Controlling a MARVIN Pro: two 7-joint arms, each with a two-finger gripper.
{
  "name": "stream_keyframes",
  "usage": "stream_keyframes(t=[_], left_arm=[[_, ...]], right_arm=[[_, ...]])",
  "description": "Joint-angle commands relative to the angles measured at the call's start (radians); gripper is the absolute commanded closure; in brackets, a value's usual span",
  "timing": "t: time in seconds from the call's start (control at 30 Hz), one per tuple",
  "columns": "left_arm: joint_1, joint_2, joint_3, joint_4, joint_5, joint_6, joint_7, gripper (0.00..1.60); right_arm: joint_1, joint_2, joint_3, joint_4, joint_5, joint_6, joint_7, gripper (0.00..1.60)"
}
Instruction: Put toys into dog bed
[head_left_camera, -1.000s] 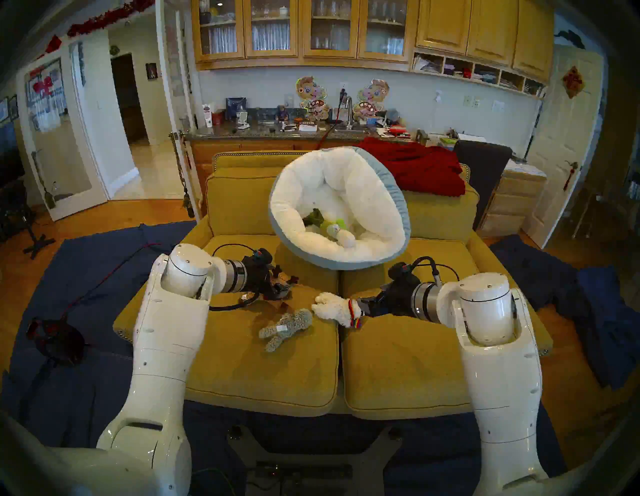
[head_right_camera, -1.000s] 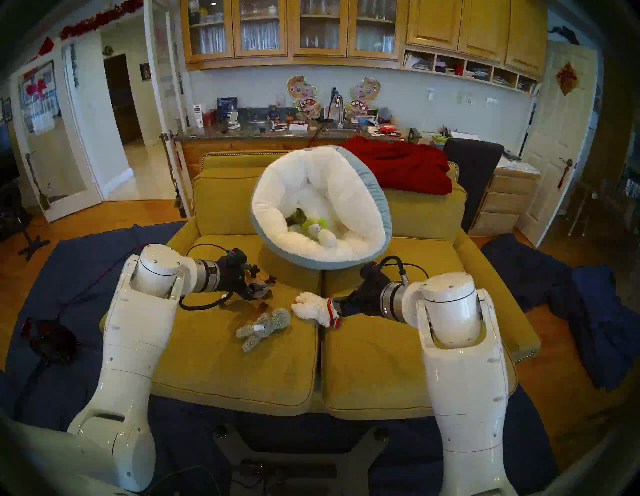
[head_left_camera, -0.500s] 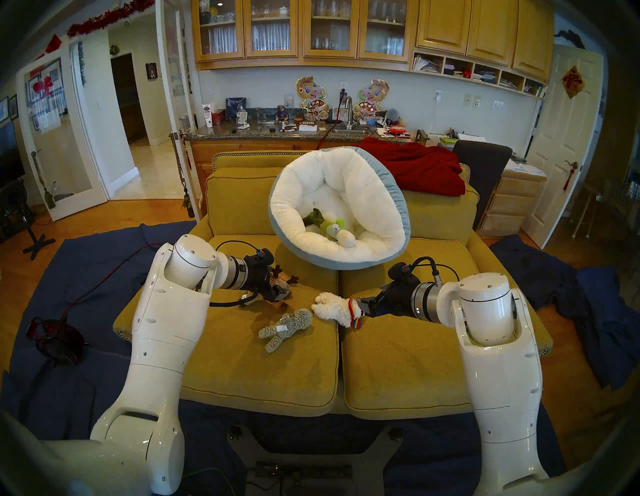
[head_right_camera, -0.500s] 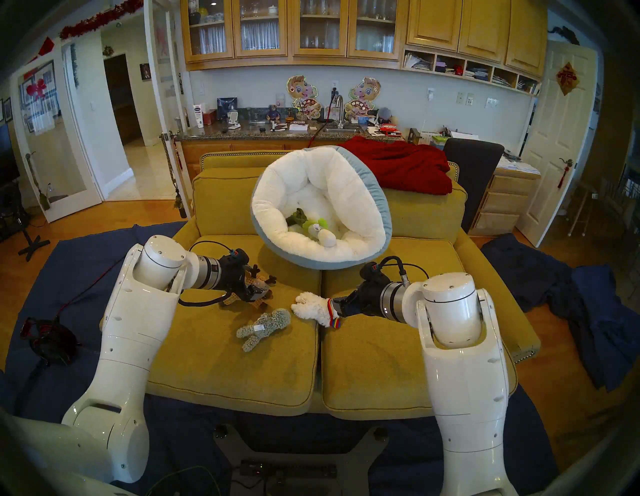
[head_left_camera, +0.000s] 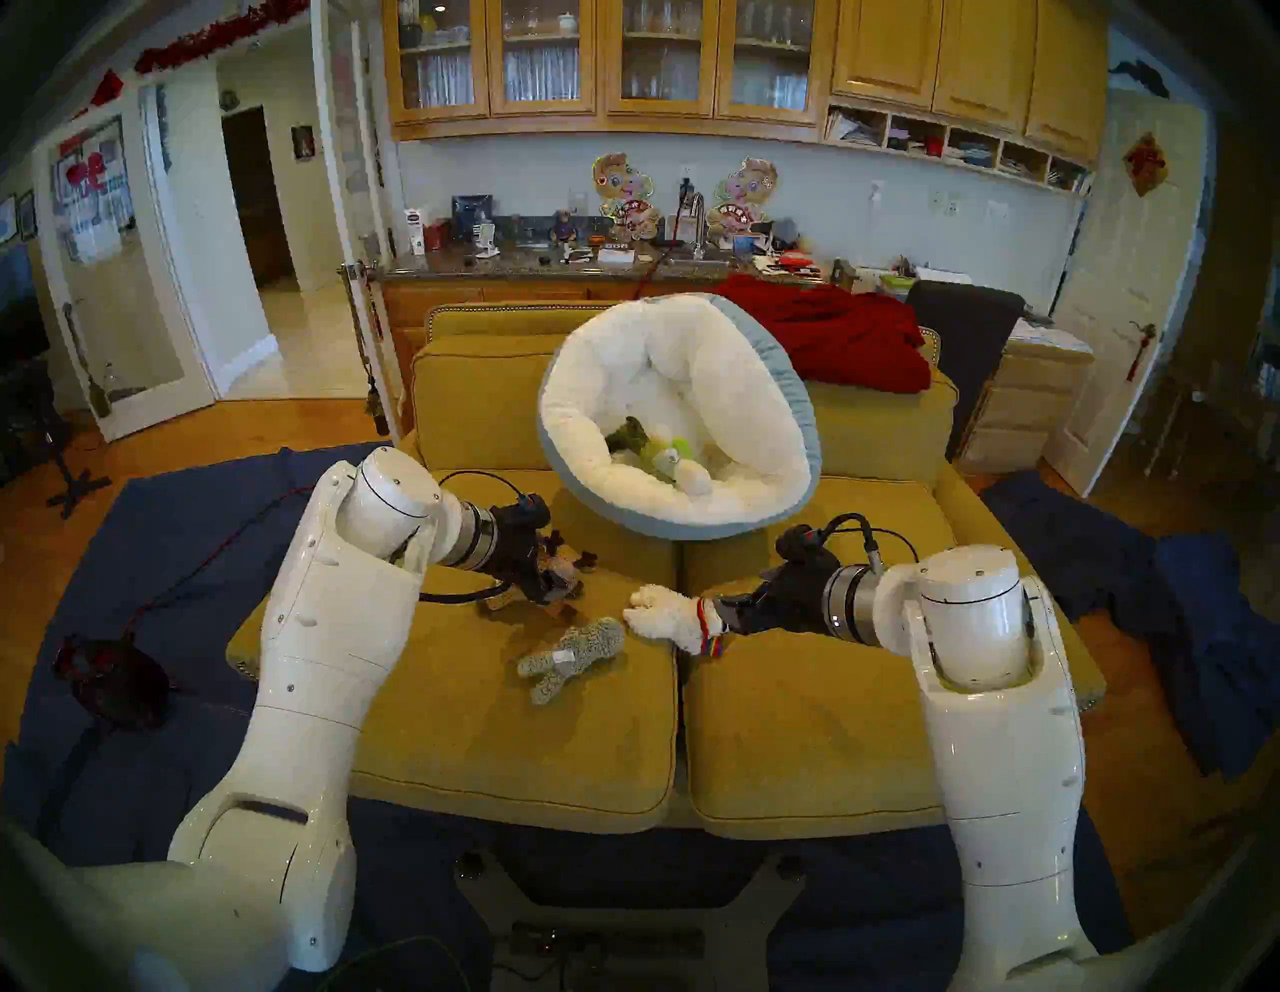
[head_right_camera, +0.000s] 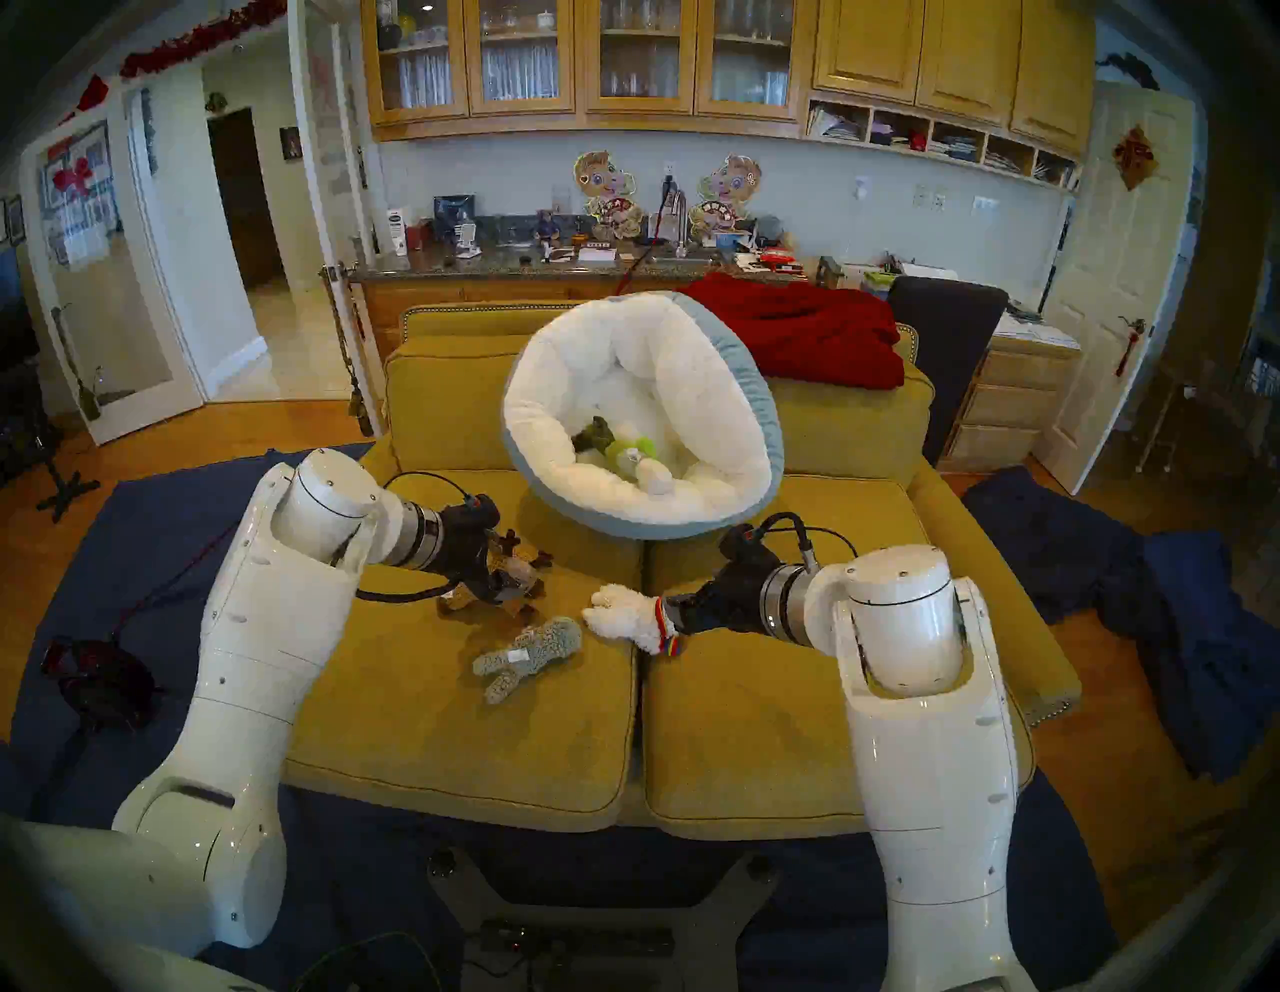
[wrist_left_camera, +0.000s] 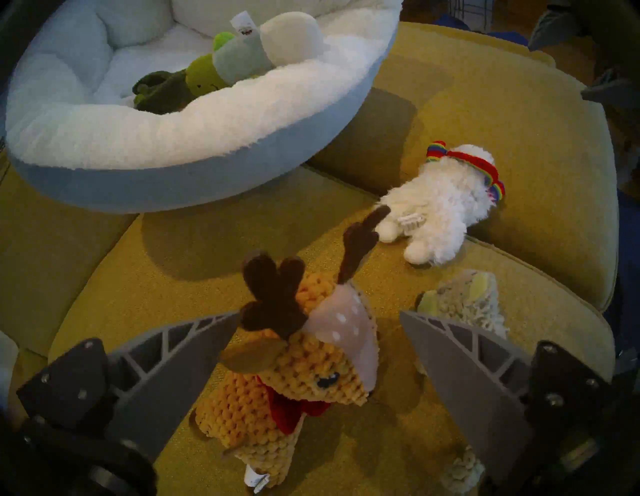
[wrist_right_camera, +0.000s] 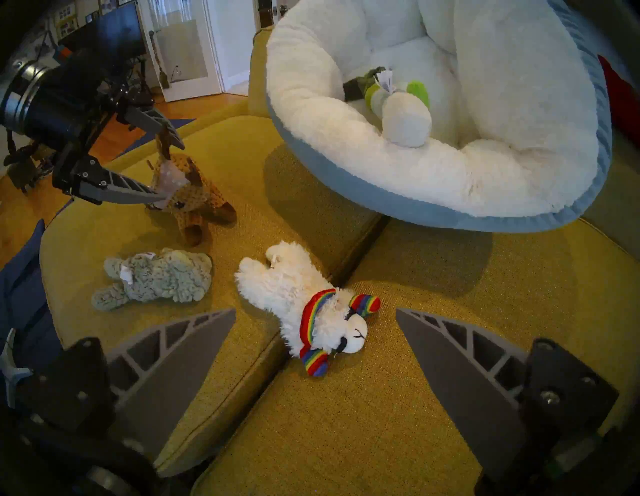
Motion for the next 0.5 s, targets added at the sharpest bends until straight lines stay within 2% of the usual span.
stream_keyframes(t=[0.0, 0.17, 0.47], left_arm=[[-0.048, -0.003, -0.011, -0.028, -0.003, 0.022, -0.008, 0.0], [-0.069, 0.011, 0.008, -0.013, 0.013, 0.019, -0.035, 0.0], [-0.056, 0.009, 0.015, -0.044, 0.039, 0.065, -0.018, 0.0]], right_arm=[[0.019, -0.003, -0.003, -0.027, 0.002, -0.002, 0.001, 0.0], [0.019, -0.002, -0.003, -0.027, 0.003, -0.002, 0.0, 0.0], [0.019, -0.002, -0.003, -0.027, 0.003, -0.002, 0.0, 0.0]])
